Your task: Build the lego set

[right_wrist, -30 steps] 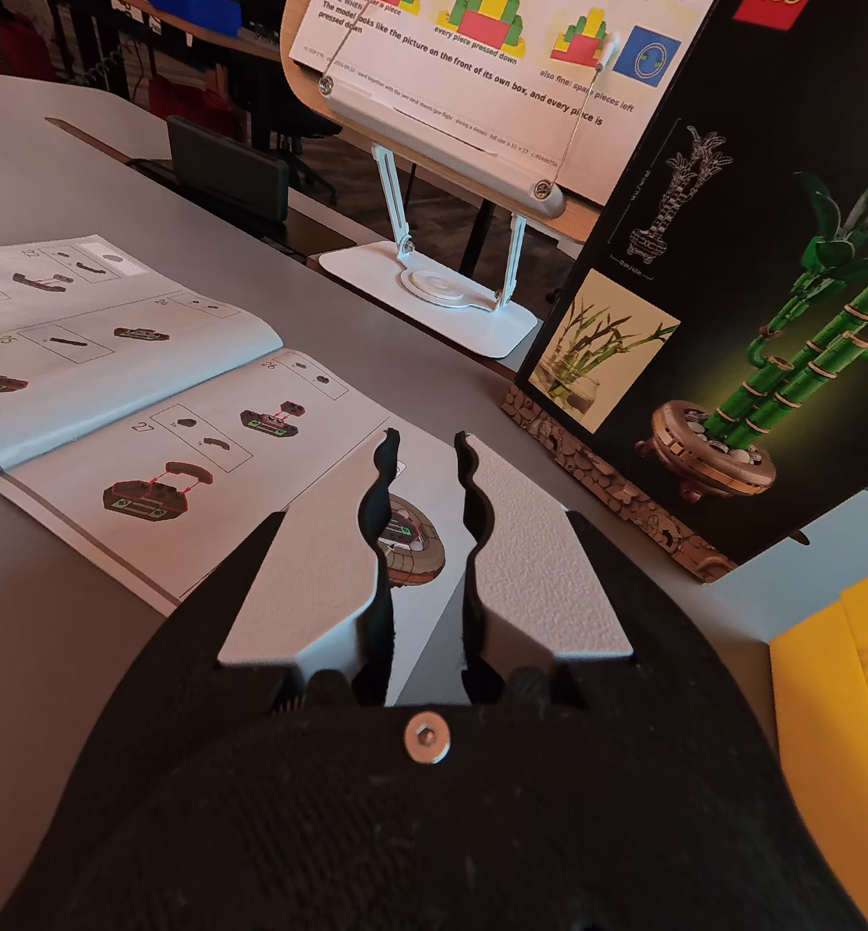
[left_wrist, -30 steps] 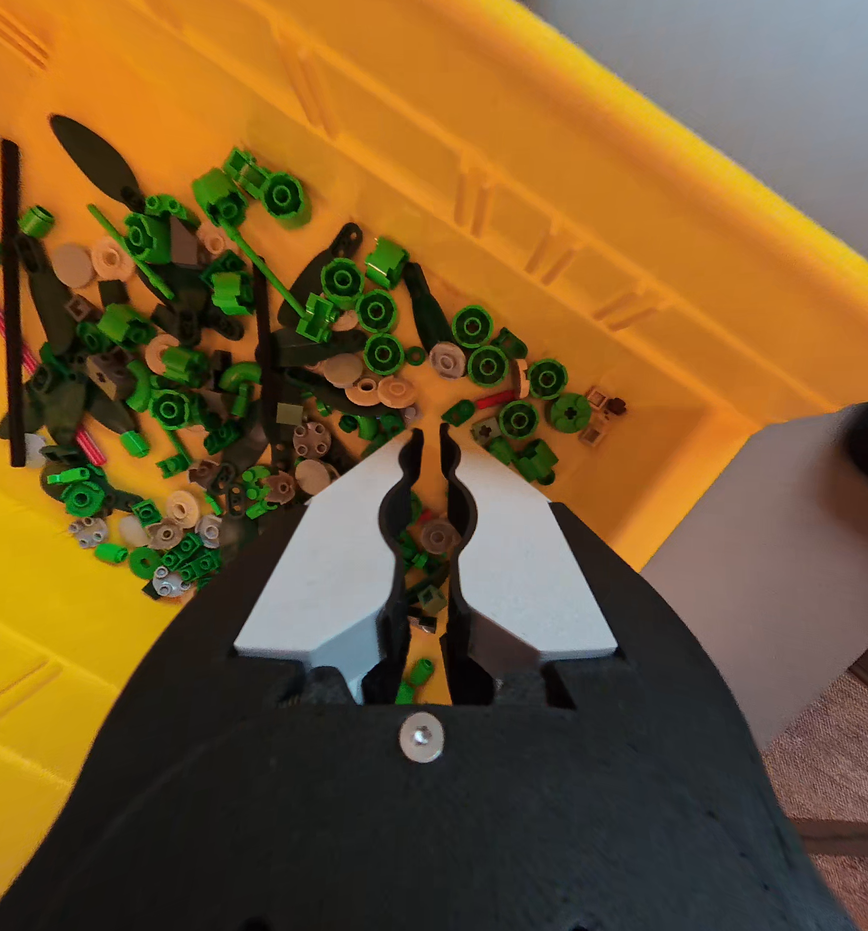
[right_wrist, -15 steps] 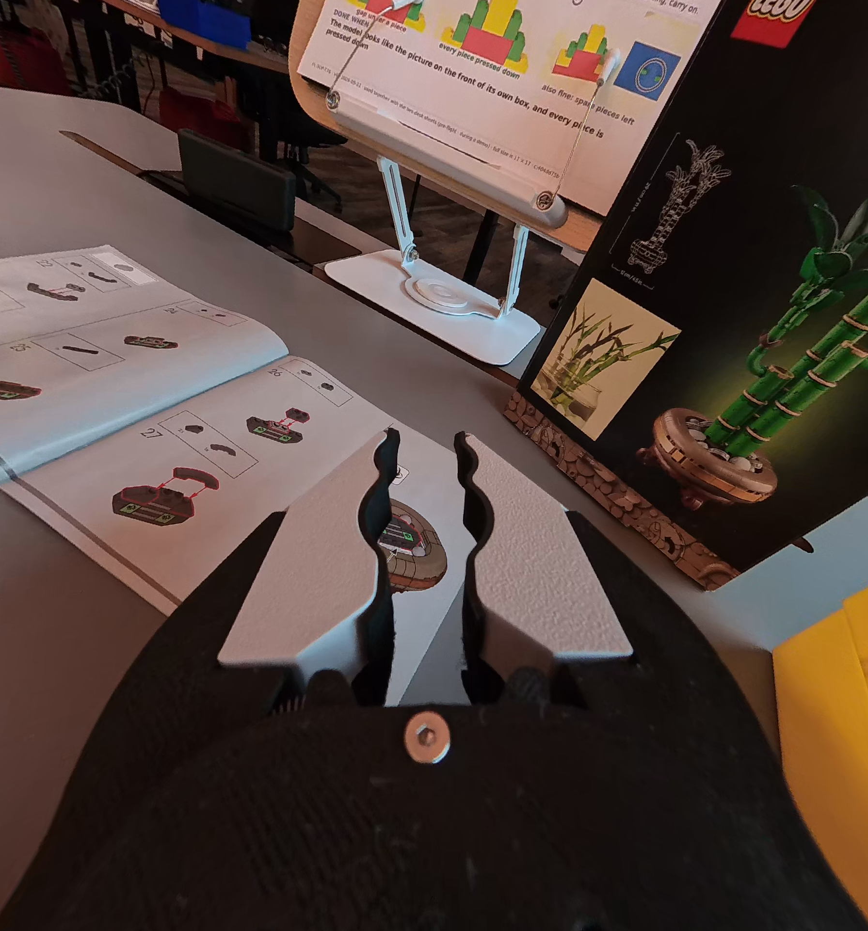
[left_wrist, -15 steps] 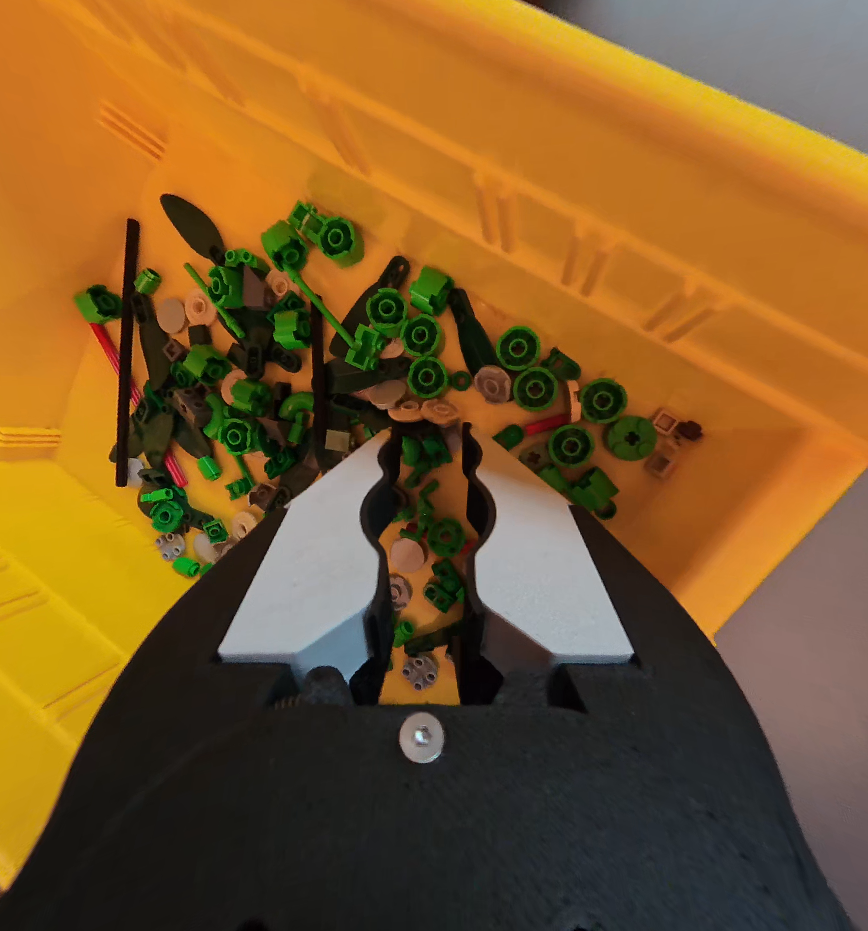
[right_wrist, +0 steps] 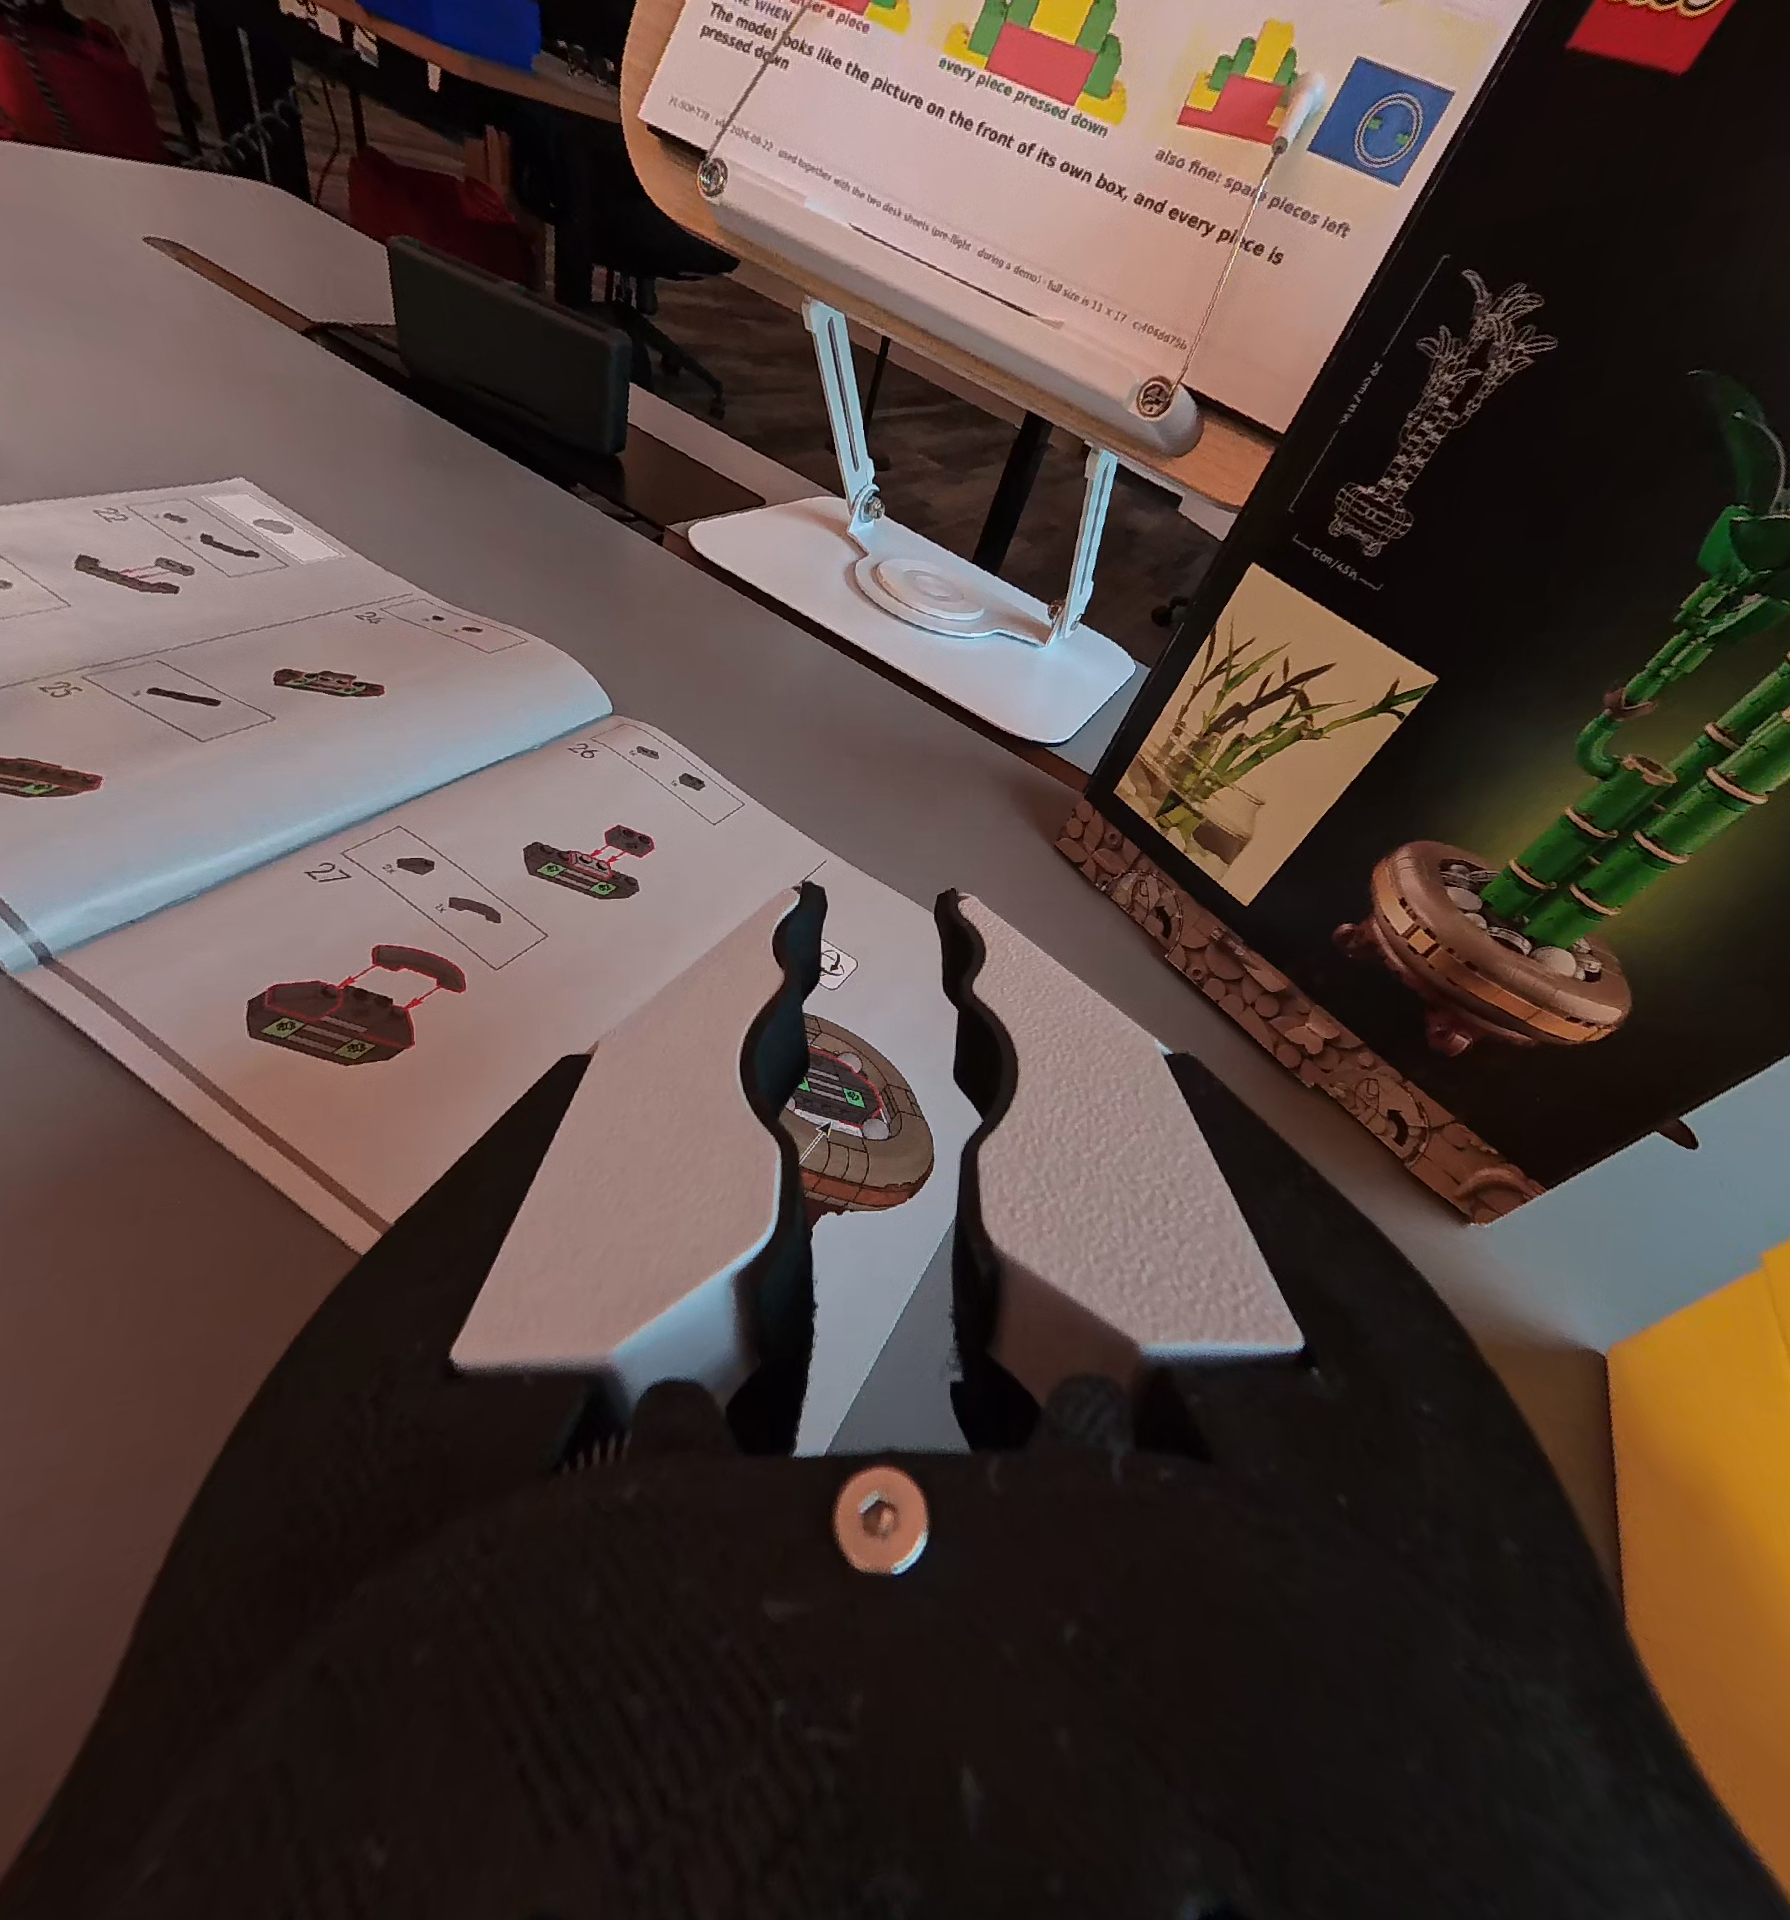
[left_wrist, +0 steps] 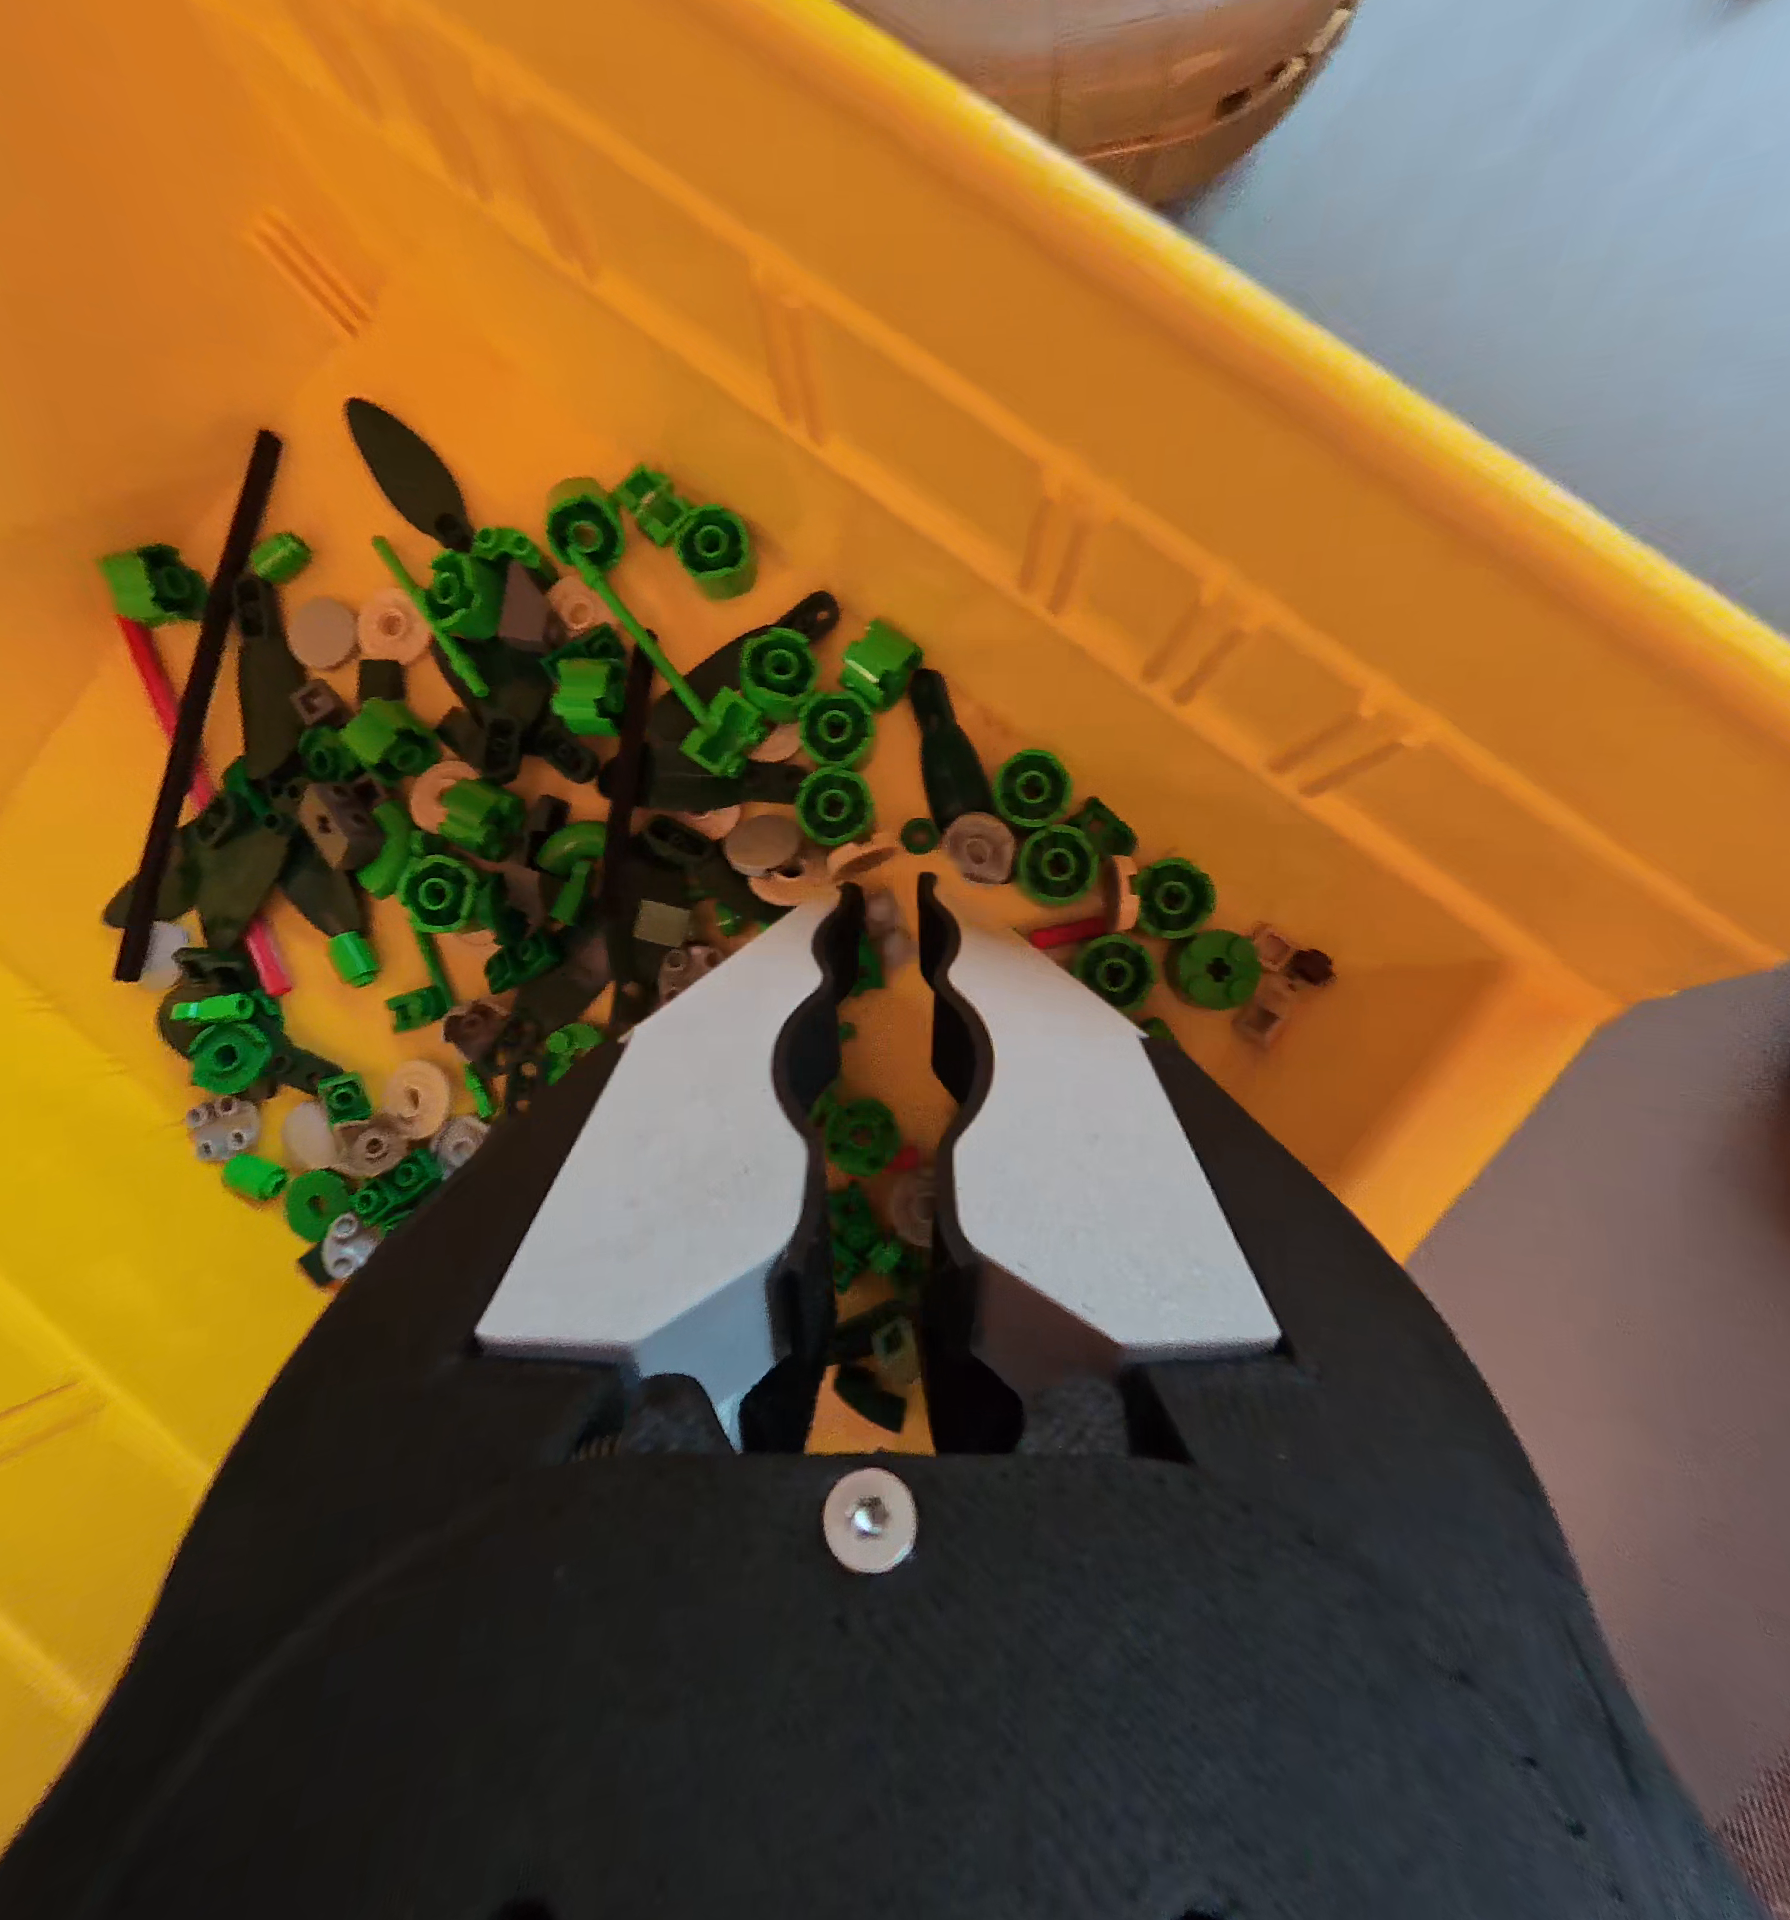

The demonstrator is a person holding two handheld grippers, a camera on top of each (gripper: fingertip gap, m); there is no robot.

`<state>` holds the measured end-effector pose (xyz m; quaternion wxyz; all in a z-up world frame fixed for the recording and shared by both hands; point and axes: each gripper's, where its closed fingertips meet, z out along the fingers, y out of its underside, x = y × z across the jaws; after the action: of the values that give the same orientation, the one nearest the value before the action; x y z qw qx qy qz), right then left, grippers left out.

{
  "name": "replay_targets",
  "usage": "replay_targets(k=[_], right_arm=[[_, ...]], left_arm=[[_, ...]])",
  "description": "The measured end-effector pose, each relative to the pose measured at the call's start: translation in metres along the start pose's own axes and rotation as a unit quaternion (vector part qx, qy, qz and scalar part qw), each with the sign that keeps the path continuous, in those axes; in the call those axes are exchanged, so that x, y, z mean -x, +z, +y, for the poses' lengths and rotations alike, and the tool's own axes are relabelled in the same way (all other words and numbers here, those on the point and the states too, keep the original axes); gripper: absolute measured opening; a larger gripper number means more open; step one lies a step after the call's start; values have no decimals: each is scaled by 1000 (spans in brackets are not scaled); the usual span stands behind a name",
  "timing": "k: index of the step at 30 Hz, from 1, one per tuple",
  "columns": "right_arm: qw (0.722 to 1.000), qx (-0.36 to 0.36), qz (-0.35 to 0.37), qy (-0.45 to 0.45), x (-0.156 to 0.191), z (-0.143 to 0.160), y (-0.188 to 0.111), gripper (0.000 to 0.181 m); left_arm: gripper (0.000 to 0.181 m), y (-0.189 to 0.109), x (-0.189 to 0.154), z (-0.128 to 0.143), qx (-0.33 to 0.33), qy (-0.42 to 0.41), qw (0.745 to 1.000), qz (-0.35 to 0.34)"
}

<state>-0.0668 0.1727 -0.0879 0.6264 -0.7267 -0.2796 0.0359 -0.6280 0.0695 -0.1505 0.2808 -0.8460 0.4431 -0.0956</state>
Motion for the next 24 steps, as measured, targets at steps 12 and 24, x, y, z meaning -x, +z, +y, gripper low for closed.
replay_targets(k=[12,24], right_arm=[[1000,6,-16,-5,8,1,3,20],[1000,6,-18,-6,8,0,2,20]], left_arm=[[10,9,2,15,50,2,999,-20],[6,7,4,18,61,12,998,-26]])
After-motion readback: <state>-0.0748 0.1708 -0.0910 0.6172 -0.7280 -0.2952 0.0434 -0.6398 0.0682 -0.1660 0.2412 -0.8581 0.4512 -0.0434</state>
